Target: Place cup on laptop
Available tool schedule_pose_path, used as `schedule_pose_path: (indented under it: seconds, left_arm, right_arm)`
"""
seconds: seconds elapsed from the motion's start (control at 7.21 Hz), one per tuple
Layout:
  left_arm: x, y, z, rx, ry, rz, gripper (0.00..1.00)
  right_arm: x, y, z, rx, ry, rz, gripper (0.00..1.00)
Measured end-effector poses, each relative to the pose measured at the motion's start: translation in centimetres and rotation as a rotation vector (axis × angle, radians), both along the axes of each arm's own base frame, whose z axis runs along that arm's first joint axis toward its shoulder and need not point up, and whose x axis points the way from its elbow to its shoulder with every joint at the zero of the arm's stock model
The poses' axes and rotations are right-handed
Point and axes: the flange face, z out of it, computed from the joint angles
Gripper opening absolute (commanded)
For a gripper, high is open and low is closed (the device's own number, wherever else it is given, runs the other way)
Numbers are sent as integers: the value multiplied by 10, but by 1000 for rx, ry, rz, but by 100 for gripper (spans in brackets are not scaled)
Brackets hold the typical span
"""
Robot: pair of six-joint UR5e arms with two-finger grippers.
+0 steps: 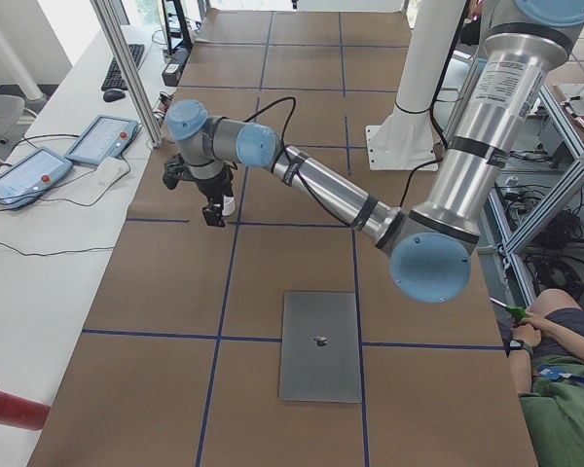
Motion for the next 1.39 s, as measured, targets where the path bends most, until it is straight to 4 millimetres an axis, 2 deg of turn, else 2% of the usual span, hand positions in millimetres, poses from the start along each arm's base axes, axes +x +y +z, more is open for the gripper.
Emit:
schedule_pose_path:
  seconds: [0.14,0.28,0.42,0.55,0.69,0.97,1.11,1.39]
  left_arm:
    - [42,-5,-33,-26,17,13,100]
    - [75,-7,-53,-22,28,35,100]
    - [103,-6,-65,2,42,60,100]
    - [126,-11,-68,13,54,67,100]
    - [143,-27,-59,12,69,41,100]
    - [161,-57,-38,-14,79,-53,100]
    - [169,-71,-37,-37,63,-95,100]
    - [203,-98,-41,-79,-3,-177,100]
  right_arm:
    - [0,0,0,0,0,0,100]
    - [0,0,0,0,0,0,100]
    - [0,0,0,0,0,0,100]
    - [0,0,0,0,0,0,100]
    - [0,0,0,0,0,0,100]
    - [0,0,0,0,0,0,100]
    - [0,0,0,0,0,0,100]
    - [0,0,0,0,0,0,100]
